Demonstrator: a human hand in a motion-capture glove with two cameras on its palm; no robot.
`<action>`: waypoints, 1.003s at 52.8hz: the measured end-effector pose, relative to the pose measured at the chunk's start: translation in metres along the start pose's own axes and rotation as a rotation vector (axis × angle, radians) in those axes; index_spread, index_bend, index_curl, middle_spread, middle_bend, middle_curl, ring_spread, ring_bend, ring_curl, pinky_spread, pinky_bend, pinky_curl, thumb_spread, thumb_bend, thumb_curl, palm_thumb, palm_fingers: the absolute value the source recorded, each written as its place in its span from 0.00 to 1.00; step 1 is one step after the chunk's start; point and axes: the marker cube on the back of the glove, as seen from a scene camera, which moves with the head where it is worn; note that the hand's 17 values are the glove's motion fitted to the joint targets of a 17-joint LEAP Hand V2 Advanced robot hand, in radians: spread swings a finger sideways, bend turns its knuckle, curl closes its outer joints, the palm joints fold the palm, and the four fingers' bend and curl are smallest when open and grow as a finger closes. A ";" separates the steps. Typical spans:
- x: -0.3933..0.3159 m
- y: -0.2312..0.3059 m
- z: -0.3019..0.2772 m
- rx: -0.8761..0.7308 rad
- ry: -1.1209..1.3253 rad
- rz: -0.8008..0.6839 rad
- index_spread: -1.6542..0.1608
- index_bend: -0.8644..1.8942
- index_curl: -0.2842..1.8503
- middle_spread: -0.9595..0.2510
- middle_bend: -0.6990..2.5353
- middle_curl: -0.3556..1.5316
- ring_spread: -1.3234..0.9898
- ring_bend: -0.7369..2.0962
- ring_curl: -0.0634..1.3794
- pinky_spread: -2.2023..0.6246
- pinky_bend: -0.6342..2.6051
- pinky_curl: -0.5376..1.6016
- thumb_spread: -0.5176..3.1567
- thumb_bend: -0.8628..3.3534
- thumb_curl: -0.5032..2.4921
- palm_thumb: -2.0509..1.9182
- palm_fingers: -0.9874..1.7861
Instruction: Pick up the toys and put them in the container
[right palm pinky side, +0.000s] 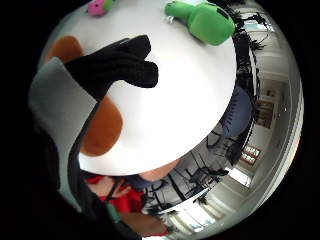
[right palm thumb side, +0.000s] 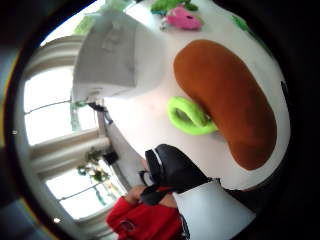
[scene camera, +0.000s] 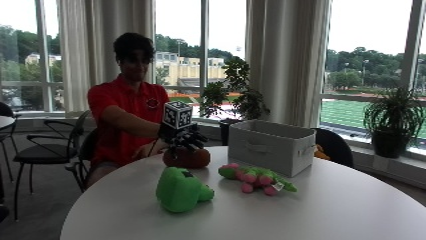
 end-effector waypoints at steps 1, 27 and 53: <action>0.000 -0.002 0.007 -0.021 0.010 -0.002 0.71 0.33 0.20 0.67 0.27 0.32 0.49 0.36 0.21 0.80 0.56 0.45 0.42 0.20 0.23 0.52 0.31; -0.004 -0.026 0.045 -0.109 0.186 -0.016 0.71 0.30 0.12 0.67 0.29 0.33 0.43 0.69 0.39 0.69 0.69 0.47 0.45 0.22 0.27 0.59 0.39; -0.009 -0.034 0.020 0.088 0.088 -0.011 0.67 0.41 0.18 0.44 0.37 0.41 0.37 0.68 0.37 0.63 0.60 0.42 0.38 0.25 0.37 0.70 0.67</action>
